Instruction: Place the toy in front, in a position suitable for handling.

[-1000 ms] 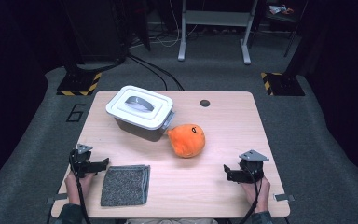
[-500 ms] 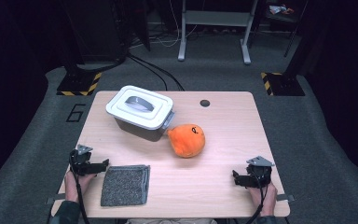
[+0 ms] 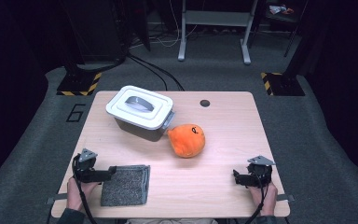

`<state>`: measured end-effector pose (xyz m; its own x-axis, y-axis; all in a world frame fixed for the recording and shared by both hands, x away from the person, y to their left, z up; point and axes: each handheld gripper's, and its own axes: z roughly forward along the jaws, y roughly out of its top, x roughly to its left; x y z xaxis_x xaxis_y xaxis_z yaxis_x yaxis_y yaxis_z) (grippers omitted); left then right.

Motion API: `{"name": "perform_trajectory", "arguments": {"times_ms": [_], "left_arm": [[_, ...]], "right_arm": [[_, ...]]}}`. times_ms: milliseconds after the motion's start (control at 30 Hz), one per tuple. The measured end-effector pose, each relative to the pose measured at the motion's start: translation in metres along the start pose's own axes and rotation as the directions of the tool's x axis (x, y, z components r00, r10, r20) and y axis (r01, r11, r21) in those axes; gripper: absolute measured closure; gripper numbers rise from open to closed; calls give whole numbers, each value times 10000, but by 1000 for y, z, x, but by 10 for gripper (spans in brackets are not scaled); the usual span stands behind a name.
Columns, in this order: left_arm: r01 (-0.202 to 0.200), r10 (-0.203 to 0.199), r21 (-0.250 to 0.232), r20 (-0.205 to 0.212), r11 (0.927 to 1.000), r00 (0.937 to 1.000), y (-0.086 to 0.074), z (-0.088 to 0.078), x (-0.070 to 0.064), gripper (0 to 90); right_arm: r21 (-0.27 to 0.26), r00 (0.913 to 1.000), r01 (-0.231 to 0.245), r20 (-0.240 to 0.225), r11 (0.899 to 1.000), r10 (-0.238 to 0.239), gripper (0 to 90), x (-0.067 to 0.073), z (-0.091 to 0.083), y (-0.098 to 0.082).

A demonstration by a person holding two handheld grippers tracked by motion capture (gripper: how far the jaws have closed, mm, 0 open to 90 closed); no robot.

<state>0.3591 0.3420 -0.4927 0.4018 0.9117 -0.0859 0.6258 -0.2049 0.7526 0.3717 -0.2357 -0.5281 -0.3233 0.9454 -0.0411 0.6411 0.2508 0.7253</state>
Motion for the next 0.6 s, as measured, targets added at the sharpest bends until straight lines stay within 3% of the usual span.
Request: {"name": "perform_trajectory", "arguments": {"times_ms": [200,333,467,600], "left_arm": [[-302,299,39,667,9995,9973,-4,-5,-27,0],[-506,483,153,1205,9986,9915,-10,-2,-43,0],[-734,663,433,1466,9964,9870,-16,2,-56,0],[-953,831,796,1437,9923,9861,-20,6,-65,1]], "right_arm": [[-68,9999,104,99,9999,-103,31,1,-1,0],[-108,9999,101,117,9999,-99,36,2,-1,-1],[-107,9999,101,100,9999,-100,38,2,-1,-1],[-149,9999,59,109,9999,-57,38,3,-1,-1]]}}
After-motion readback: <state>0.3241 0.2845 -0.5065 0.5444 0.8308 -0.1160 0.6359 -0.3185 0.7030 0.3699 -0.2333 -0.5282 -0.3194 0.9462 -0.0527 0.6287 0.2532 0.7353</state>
